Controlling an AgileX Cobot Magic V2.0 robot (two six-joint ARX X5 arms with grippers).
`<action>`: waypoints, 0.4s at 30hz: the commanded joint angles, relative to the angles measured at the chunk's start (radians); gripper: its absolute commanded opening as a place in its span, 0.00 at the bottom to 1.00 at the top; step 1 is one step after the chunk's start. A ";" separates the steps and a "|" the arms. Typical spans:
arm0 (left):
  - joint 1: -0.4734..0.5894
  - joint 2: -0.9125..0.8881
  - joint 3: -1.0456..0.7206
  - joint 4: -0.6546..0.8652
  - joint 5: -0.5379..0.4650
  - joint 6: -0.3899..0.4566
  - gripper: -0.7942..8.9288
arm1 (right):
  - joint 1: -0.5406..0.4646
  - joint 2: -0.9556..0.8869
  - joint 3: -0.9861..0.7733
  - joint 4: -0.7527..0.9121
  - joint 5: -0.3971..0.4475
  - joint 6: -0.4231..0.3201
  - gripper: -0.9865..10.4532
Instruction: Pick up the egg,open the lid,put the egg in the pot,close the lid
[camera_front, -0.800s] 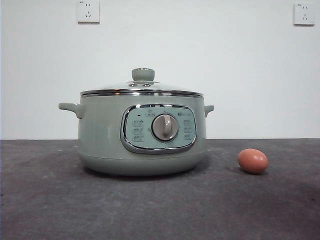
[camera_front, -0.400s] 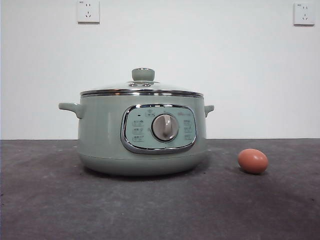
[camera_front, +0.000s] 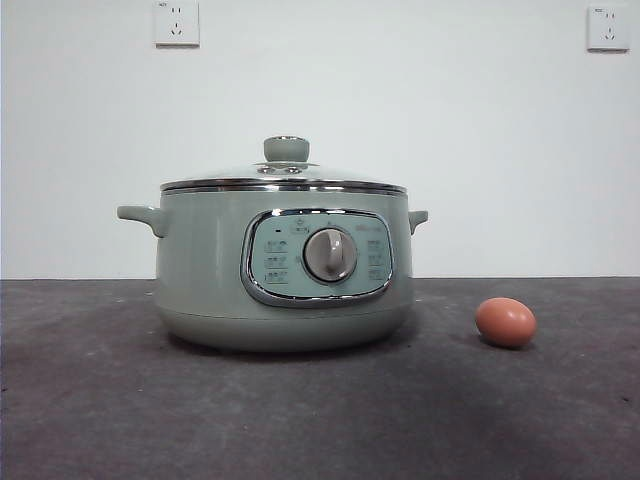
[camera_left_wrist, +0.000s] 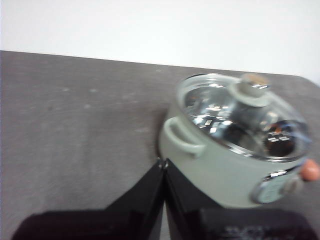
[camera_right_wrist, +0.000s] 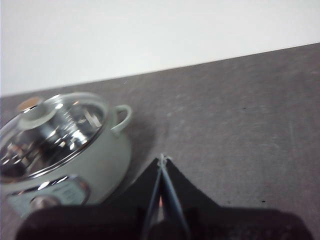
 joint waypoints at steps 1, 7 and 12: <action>-0.003 0.056 0.092 -0.047 0.055 0.016 0.08 | 0.000 0.073 0.109 -0.076 -0.044 -0.084 0.08; -0.003 0.171 0.292 -0.211 0.132 0.086 0.08 | 0.000 0.207 0.319 -0.254 -0.110 -0.175 0.08; -0.008 0.232 0.414 -0.319 0.138 0.130 0.08 | 0.000 0.277 0.433 -0.368 -0.134 -0.231 0.08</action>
